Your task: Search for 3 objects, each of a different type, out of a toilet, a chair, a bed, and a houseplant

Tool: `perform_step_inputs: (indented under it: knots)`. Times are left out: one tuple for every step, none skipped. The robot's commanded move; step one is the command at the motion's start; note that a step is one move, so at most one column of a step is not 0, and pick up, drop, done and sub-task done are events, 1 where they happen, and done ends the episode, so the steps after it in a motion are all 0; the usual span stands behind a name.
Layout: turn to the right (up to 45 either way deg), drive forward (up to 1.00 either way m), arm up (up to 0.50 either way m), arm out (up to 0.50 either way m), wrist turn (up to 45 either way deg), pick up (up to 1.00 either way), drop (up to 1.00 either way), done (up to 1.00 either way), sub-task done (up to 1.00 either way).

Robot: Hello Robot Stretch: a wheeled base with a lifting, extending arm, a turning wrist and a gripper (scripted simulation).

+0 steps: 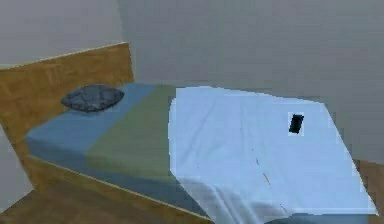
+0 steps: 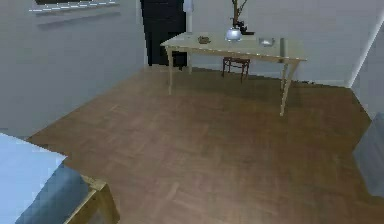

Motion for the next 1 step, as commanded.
perform_step_inputs:
  knots:
    - [45.0, 0.00, 0.00, 0.00, 0.0, 0.00, 0.00, 0.00, 0.00]
